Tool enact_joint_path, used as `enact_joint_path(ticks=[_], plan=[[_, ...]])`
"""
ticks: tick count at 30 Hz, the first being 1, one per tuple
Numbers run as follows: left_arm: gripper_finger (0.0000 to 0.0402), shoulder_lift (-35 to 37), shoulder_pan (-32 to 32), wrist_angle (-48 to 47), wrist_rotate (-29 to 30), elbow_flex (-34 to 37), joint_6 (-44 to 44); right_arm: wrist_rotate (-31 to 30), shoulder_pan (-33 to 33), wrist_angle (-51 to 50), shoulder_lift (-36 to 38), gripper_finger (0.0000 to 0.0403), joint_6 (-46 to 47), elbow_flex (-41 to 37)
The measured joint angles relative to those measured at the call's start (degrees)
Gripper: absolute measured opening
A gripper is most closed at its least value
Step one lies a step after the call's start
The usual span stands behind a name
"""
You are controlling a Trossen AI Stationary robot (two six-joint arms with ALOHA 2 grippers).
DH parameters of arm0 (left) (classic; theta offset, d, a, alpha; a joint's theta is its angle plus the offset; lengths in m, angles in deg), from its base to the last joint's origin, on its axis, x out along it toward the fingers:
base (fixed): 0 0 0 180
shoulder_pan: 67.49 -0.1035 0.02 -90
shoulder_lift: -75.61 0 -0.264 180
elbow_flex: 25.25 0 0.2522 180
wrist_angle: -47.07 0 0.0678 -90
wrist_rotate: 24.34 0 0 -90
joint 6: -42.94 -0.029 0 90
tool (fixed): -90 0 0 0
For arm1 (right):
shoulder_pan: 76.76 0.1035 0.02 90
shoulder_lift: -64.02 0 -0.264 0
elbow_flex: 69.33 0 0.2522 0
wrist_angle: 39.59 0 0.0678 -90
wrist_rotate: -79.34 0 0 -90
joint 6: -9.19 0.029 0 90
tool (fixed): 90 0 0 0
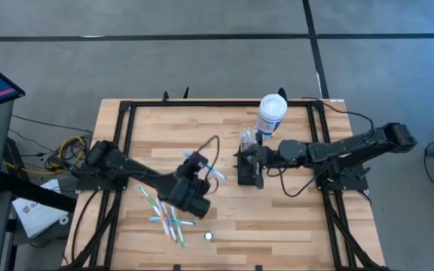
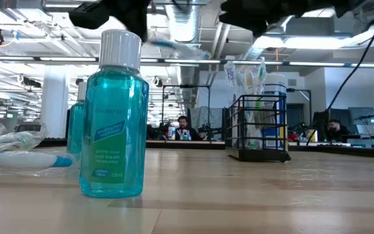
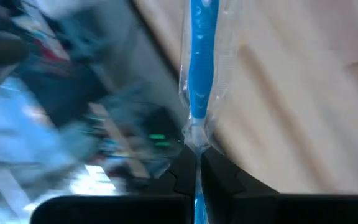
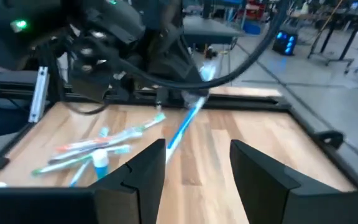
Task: Pick & Place toothbrushing station
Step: Put the top blue toothbrush into the wire mesh organizer
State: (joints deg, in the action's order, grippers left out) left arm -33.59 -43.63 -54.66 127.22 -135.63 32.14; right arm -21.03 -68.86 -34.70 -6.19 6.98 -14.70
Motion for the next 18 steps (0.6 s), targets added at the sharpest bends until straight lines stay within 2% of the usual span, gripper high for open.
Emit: enact_joint_path(ticks=[5, 8, 14, 18], plan=[[0.0004, -0.1, 3.2, 0.5, 13.9, 0.1, -4.5, 0.0, 0.6, 0.1, -3.8, 0.017, 2.7, 2.5], [0.0004, -0.1, 4.1, 0.8, 19.5, 0.1, -7.1, 0.0, 0.7, 0.1, -6.1, 0.017, 4.6, 4.1], [0.0004, -0.1, 4.5, 1.4, 21.3, 0.1, -14.3, 3.1, 0.8, -0.3, -7.9, 0.017, 5.9, 5.6], [0.0003, -0.1, 4.5, 1.6, 25.2, 0.1, -17.6, 3.1, 1.0, -0.2, -7.9, 0.017, 5.9, 5.7]])
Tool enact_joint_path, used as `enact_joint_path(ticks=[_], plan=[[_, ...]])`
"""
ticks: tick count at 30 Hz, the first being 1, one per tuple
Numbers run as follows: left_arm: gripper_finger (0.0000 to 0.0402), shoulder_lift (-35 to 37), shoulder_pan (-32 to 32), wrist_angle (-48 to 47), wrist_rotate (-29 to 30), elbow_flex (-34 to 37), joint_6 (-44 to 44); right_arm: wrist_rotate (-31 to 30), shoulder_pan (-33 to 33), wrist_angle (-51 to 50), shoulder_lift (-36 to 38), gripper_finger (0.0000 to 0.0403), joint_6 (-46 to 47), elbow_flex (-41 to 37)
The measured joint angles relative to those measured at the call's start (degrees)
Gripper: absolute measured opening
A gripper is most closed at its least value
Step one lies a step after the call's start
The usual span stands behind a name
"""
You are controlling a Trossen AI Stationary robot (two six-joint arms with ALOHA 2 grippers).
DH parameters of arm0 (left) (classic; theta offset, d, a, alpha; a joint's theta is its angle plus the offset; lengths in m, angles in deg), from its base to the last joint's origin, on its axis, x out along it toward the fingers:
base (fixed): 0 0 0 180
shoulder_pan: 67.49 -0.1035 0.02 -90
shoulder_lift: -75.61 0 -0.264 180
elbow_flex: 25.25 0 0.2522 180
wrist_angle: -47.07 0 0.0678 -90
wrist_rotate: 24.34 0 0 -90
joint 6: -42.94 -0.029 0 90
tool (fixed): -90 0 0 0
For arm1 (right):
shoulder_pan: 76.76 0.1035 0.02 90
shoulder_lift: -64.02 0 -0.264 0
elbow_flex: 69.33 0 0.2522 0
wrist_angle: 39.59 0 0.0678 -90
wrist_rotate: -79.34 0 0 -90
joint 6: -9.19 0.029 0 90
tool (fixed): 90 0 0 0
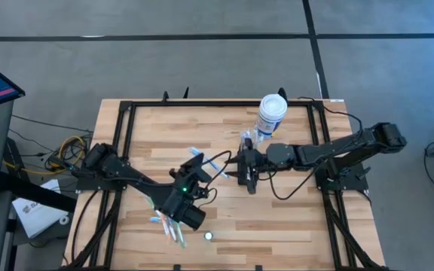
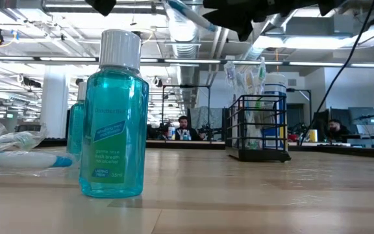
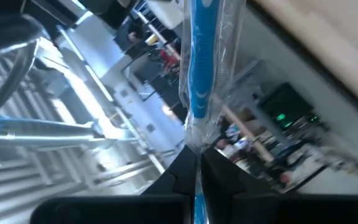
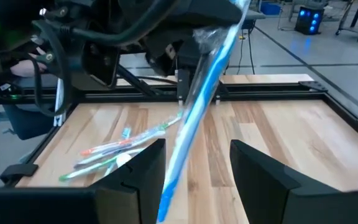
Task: Pick & Place toothbrushing station
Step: Put the top blue toothbrush into the wire mesh organizer
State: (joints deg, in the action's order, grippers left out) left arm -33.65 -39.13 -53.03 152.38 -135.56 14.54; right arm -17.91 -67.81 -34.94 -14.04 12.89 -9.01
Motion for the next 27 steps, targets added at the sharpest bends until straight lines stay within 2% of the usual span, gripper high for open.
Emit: enact_joint_path(ticks=[4, 20, 27], plan=[[0.0005, 0.0, 0.0, 0.8, 3.0, 0.0, -3.5, 0.1, 0.0, 0.0, 0.0, 0.017, 1.3, 0.0], [0.0006, 0.0, -1.1, 3.0, 3.3, 0.0, -5.5, -0.1, -0.1, 1.2, -2.9, 0.017, 1.5, -0.2], [0.0006, 0.0, -1.1, 3.9, 3.3, 0.0, -5.8, -0.2, 0.0, 1.9, -5.2, 0.0167, 1.3, 2.4]])
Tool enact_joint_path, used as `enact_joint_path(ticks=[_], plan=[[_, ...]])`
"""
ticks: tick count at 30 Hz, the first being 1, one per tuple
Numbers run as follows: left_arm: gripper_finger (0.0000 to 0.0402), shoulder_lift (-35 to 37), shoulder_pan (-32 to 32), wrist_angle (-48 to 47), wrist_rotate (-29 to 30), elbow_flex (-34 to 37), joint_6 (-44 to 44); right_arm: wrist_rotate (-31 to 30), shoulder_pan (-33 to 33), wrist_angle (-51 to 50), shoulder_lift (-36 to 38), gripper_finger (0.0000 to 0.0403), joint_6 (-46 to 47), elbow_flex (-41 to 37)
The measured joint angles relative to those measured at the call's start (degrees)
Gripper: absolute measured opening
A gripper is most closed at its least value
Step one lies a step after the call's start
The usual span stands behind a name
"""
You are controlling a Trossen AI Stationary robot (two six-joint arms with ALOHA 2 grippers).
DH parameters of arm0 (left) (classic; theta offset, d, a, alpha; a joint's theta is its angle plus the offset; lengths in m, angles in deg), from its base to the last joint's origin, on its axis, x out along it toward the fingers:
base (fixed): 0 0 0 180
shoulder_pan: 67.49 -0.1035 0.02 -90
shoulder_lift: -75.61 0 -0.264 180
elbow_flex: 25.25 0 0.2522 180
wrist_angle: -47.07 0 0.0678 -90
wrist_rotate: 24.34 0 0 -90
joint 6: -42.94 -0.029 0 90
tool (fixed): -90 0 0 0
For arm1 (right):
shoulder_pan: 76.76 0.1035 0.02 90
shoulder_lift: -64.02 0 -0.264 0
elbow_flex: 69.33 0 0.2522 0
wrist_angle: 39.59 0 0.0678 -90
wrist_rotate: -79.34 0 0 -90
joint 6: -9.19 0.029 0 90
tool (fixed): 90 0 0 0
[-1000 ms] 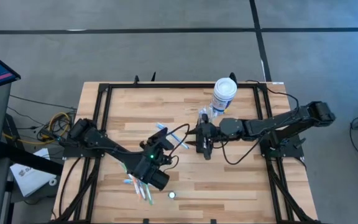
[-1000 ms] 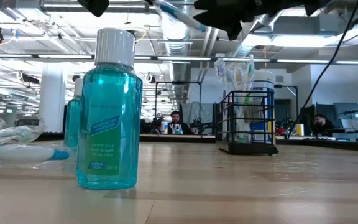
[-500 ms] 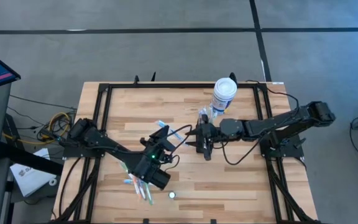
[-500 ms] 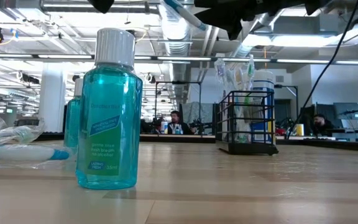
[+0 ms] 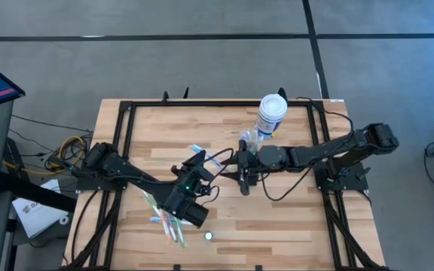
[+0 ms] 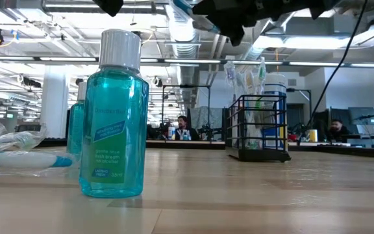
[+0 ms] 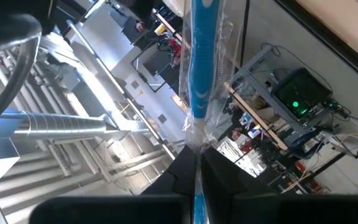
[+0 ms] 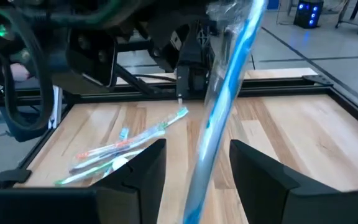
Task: Pick & Place toothbrushing station
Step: Put the top blue toothbrush into the wire mesh organizer
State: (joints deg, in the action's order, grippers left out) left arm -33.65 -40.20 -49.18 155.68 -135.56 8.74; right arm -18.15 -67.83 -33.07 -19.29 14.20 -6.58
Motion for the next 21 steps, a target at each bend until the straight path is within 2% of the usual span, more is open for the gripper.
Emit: enact_joint_path(ticks=[4, 10, 21], plan=[[0.0006, 0.0, 0.0, 0.6, 0.0, 0.0, 0.0, 0.0, -0.1, -0.4, -1.3, 0.0136, -0.3, 1.3], [0.0015, 0.0, 0.0, 0.9, 0.1, 0.0, 0.0, -0.9, -0.1, -4.6, -2.3, 0.0021, -2.0, 3.1], [0.0039, 0.0, 0.3, 1.9, -0.5, 0.0, 0.1, 0.0, 0.3, -5.0, -1.9, 0.0009, -3.6, 3.3]])
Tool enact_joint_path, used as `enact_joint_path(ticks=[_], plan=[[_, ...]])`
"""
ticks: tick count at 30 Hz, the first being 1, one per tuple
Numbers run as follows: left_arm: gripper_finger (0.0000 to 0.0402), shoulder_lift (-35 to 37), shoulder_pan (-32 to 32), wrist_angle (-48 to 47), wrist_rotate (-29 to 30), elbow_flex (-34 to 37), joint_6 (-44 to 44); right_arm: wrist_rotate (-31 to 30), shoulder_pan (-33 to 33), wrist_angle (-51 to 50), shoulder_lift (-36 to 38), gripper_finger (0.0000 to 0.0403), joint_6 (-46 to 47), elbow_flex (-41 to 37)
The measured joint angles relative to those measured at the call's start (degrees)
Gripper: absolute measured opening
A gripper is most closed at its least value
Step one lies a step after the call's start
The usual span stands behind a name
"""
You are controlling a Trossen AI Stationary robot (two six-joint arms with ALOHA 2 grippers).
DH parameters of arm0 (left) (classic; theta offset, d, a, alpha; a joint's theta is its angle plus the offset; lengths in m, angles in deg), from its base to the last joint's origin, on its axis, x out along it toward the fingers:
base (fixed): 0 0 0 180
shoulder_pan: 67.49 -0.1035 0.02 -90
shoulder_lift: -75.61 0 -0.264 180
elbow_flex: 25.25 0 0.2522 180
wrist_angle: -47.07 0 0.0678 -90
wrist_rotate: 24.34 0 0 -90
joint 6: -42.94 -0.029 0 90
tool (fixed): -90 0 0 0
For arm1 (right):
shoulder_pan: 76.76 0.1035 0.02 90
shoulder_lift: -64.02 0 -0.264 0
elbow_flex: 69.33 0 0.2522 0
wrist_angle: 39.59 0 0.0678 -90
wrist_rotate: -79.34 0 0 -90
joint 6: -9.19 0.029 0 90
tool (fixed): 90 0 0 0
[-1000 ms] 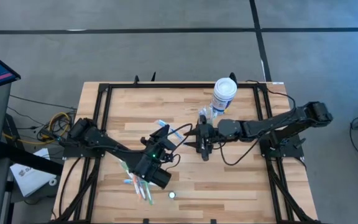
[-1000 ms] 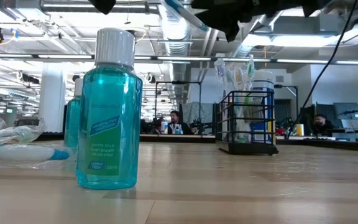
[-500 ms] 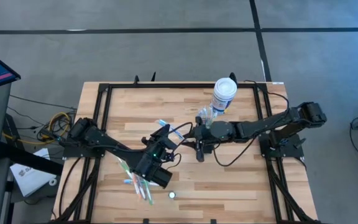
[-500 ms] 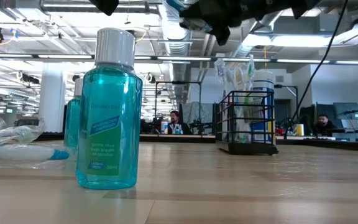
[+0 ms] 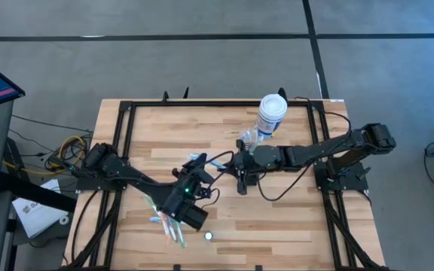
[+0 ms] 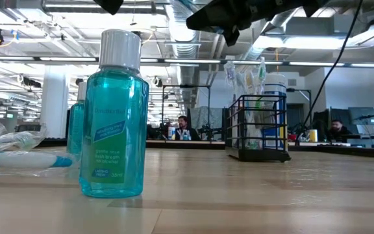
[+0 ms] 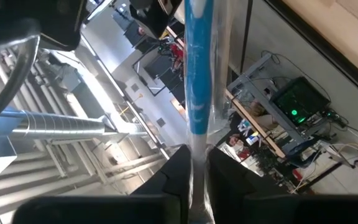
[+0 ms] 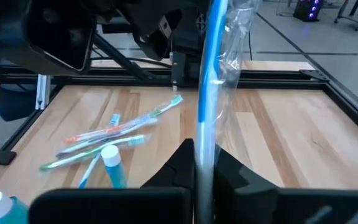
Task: Pick & Place toothbrushing station
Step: Put the top blue toothbrush into the wire mesh organizer
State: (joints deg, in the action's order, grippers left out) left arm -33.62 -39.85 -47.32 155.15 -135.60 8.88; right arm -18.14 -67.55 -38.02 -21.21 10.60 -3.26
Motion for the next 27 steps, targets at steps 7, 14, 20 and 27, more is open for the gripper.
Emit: enact_joint_path(ticks=[7, 14, 20, 27], plan=[[0.0056, 0.0, 0.9, 0.6, 0.2, 0.0, 0.3, 0.3, 0.1, -0.2, 0.0, 0.0009, -0.1, 0.0], [0.0099, 3.1, 1.2, 1.5, 0.2, 0.0, 6.2, 0.5, 0.0, 0.1, 0.0, 0.0009, -0.3, 0.0], [0.0132, 7.1, 3.6, 3.6, -4.6, 0.0, 22.6, 0.3, -1.6, 0.7, 0.0, 0.0009, -0.6, 0.0], [0.014, 14.5, 6.6, 4.1, -13.7, 1.3, 50.6, -0.1, -4.8, 1.1, 0.0, 0.0009, -0.4, 0.0]])
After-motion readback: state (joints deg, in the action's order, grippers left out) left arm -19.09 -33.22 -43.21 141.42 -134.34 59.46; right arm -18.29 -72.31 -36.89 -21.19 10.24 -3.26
